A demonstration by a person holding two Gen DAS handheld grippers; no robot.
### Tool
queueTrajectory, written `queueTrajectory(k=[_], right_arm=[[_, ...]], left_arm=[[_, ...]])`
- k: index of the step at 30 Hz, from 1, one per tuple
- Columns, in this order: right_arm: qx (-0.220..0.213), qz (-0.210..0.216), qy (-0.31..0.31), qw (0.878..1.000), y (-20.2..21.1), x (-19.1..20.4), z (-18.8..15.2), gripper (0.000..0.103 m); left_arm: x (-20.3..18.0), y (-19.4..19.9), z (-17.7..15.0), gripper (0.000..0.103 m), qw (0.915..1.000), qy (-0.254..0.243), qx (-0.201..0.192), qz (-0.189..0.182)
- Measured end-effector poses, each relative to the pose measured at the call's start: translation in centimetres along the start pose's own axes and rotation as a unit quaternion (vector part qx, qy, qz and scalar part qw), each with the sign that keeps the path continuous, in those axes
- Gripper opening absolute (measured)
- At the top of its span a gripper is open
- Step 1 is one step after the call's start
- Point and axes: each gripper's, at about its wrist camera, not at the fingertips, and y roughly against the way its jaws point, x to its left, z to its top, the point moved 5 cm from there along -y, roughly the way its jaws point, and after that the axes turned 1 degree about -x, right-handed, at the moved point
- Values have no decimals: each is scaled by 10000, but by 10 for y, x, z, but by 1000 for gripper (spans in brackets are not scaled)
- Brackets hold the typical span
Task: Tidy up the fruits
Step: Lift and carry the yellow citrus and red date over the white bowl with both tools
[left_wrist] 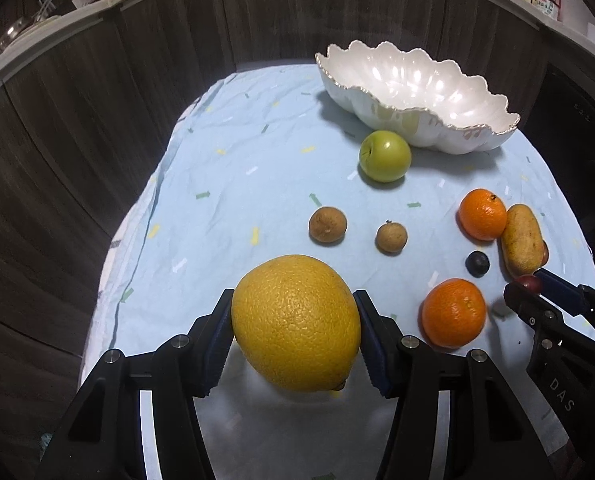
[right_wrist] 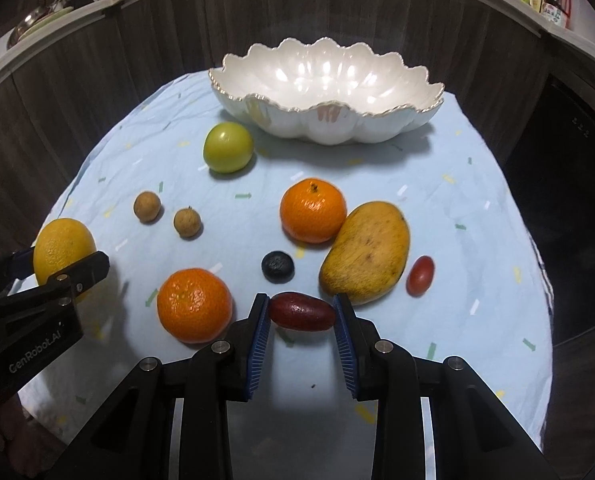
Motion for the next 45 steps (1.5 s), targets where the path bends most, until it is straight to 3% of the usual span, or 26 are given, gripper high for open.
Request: queueTrajectory(k=[22,45], right_arm=[[-411,-176,-422,9981,35,-33,40,33],[-959,-275,-502,9937,48,-71,115,33]], left_arm=[[-22,30,49,56,9991,-205,-325,-166],[-46,49,124,56,9956,-333,-782,-385]])
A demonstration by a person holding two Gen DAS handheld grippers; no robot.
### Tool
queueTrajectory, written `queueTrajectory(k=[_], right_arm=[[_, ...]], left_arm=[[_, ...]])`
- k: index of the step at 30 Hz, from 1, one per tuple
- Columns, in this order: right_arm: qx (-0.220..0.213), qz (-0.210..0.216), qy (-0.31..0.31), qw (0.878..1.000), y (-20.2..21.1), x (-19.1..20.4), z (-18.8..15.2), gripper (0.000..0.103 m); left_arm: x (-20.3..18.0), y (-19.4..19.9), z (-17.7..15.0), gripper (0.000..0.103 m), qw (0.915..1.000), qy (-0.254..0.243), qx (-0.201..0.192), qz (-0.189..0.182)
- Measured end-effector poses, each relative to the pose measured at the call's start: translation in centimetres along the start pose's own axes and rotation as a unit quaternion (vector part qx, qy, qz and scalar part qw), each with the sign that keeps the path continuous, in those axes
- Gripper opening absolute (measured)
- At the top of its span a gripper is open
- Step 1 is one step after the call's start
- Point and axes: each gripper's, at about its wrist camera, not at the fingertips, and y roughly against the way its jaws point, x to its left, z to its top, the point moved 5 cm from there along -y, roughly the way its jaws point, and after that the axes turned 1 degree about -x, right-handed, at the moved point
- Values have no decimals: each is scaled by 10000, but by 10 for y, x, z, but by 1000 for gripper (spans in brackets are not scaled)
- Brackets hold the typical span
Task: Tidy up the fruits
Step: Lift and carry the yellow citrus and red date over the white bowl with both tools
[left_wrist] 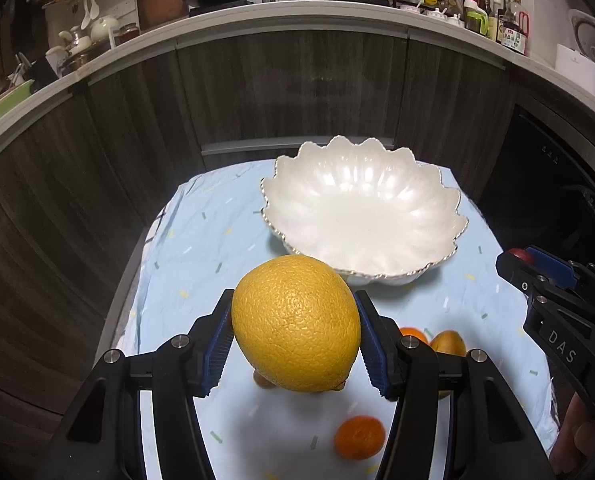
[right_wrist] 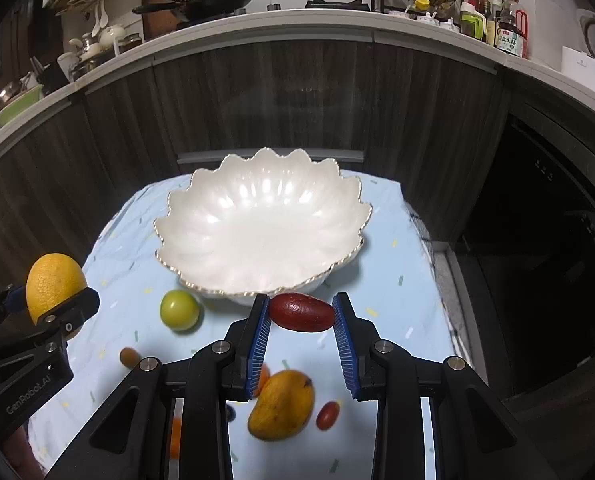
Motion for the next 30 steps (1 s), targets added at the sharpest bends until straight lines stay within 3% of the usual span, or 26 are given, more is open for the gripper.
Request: queueTrajectory(k=[11,30], right_arm=[[-123,15,-37,9999,-16,-10,26,33],[-122,-36,82,9999,-62,-17,63,33]], left_arm=[[-8,-15,22,56,9998,-174,-91,13],[-13,-66,61,56,9990,-297,3,-336]])
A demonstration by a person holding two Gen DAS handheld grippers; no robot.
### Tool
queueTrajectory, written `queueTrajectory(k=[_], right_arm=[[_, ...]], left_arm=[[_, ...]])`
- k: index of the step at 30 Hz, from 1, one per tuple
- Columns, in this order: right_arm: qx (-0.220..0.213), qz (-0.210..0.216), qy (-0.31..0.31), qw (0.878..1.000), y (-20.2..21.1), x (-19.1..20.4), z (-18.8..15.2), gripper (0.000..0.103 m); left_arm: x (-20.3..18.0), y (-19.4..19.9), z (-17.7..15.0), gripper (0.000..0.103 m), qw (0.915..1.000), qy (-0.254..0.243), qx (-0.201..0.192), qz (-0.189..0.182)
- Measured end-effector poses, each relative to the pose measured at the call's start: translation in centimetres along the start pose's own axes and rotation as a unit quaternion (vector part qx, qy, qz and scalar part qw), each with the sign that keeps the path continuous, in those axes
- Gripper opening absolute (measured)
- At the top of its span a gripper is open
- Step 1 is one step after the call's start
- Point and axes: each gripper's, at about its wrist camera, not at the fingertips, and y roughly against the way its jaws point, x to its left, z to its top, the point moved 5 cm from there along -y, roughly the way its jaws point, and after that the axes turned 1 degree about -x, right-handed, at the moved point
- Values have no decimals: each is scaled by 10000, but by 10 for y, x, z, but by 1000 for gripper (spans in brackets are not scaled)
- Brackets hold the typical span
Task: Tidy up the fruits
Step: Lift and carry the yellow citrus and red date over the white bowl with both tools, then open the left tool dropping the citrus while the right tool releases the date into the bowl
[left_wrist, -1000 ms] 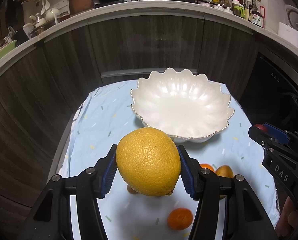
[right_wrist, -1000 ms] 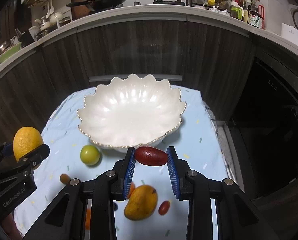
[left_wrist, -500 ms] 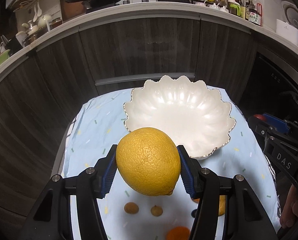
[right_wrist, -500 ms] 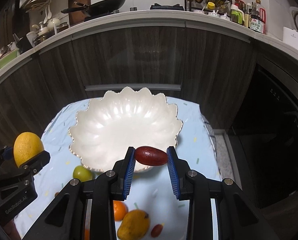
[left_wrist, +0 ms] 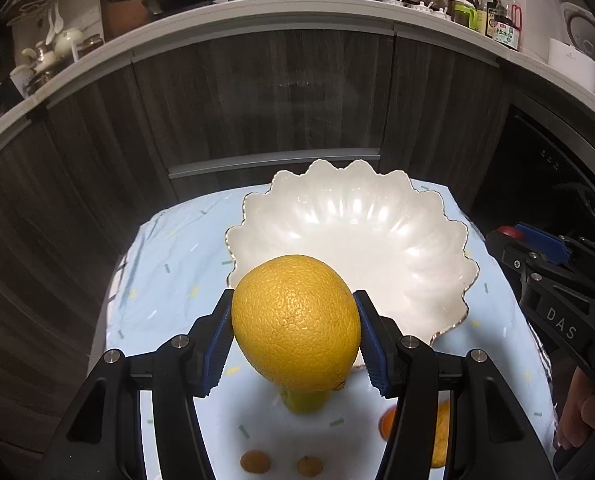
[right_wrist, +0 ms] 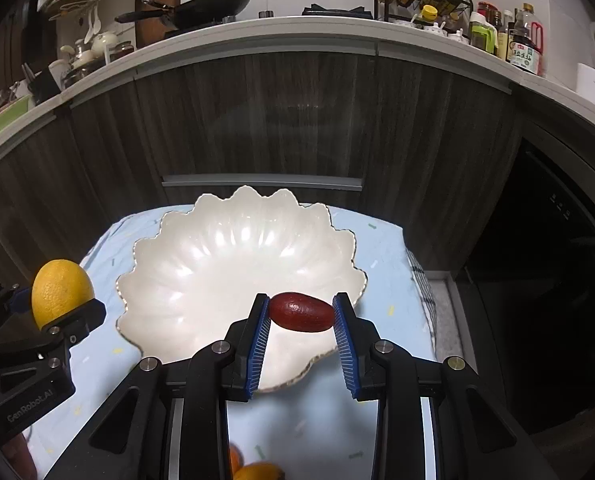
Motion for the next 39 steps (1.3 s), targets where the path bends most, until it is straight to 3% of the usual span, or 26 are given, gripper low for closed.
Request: queueTrajectory(k=[17,31,32,35,39], right_arm=[[421,174,-250,9986,-52,-1,2,33],[732,273,-302,9965,-69,-2,-8,35],[746,262,-302,9964,-69,-2,-8,36],[674,197,-324,9970,-66,-4,-7,53],[627,117,-376,9973,-62,-7,-4,62]], left_arm=[[-2,-50,16,56,9993,-44,212,-298],[-14,-73,1,57,9960,-249,750,-429],[-14,-73,1,58,9963,-277,719,-390],[-12,-65,6,72,9977,-259,531,-329],[-8,-56,14,73,9986,-257,408,-230]])
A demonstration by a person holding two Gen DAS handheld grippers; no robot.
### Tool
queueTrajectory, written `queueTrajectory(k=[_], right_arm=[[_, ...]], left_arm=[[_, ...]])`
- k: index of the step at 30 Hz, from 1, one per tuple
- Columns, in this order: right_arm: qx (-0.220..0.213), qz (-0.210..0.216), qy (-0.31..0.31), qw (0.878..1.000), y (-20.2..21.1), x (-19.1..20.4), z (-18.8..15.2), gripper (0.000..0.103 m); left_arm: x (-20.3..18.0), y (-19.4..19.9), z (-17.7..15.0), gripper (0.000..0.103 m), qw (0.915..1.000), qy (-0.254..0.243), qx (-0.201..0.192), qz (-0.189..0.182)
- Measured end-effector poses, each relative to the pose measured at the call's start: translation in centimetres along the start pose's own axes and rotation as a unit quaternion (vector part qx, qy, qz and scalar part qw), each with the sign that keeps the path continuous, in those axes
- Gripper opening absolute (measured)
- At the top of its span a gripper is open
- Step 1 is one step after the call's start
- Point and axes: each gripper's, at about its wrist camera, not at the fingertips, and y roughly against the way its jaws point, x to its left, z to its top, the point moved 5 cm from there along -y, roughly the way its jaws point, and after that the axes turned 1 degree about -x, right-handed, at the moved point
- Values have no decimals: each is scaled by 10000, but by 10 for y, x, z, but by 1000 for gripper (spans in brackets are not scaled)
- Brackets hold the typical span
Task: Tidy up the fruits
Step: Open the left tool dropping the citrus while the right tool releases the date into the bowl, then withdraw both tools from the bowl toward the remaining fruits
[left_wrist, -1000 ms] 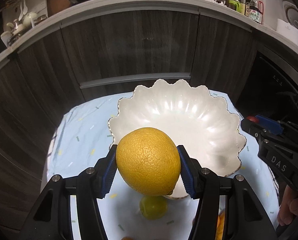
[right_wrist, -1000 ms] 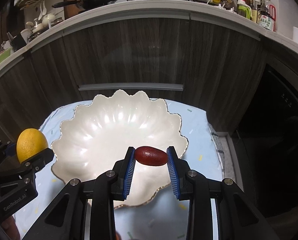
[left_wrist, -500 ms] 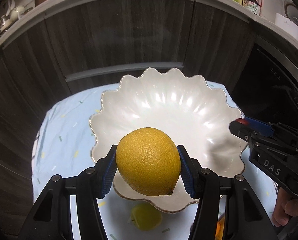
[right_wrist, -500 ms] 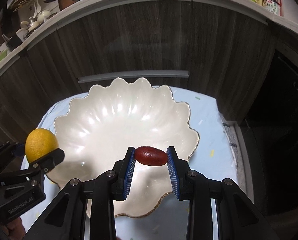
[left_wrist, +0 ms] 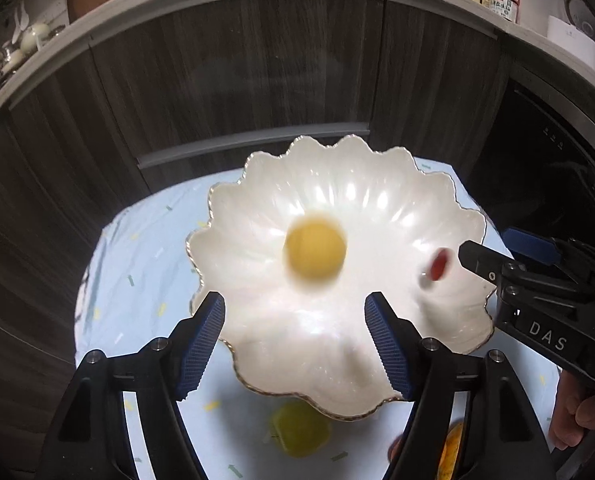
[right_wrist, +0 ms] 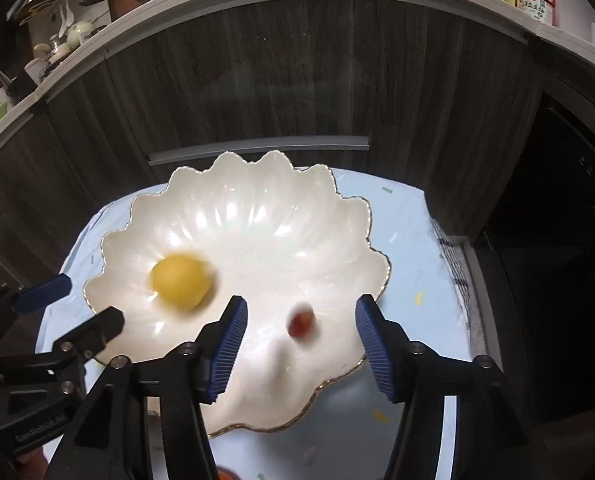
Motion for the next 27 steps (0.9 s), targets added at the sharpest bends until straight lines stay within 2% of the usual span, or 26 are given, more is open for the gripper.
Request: queueTrajectory(k=[3,7,14,27], right_arm=[[-84,-88,50,9999,6,1,2,71],[-210,-205,123,9995,16,3,4,76],[-336,-261,225,9988,34,6,1,77],[-264,-191,187,9993,59,5,-21,77]], left_arm=[[3,6,2,77,10000,2,-59,71],[9,12,1,79,9998,64,-103,145],[9,25,-6,80,9997,115,-122,183],[2,54,-31,81,9995,207,-151,186]])
